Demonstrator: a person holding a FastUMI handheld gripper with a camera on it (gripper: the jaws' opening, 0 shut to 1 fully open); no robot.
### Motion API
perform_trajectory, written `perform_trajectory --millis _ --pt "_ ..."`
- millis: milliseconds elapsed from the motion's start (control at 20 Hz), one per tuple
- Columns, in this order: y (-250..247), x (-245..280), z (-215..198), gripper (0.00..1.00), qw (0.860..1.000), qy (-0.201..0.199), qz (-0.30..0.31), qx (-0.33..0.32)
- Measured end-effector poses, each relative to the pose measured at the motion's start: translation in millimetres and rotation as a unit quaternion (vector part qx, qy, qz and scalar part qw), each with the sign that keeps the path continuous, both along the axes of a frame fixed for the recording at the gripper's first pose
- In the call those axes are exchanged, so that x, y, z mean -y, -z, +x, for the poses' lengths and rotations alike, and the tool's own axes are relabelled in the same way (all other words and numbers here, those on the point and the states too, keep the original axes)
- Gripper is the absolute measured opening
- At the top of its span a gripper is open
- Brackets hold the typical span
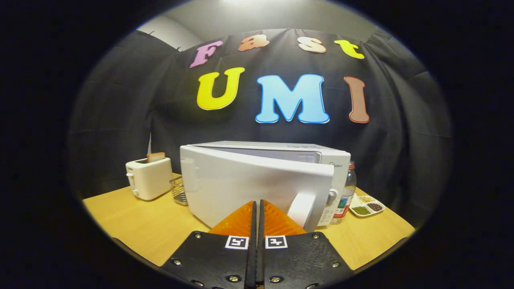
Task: Open the microwave, put the food inside, and close the microwave door.
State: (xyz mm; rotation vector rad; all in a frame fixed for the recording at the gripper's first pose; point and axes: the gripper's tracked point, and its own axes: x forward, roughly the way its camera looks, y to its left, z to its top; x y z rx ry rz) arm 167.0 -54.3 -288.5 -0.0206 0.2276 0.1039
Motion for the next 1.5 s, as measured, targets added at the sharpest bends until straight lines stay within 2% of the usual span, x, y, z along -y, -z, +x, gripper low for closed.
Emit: perform_trajectory --millis 300,550,800,850,900,1050,1150,1500 --pt "11 34 60 0.01 0.999 0.048 -0.008 -0.006" --pt "25 40 96 0.01 0.998 0.062 0.001 -0.01" --pt "25 42 106 0.02 0.996 0.081 -0.025 0.006" --pt "35 46 109 0.02 0.996 0.084 -0.019 -0.019" --pt "28 47 105 0.01 0.996 0.089 0.0 -0.004" --pt "32 43 108 0.02 0.997 0.078 -0.021 -0.011" --pt "29 38 103 0.03 0.998 0.062 0.006 -0.022" --pt "-9 37 46 0.03 0.999 0.034 0.022 -0.001"
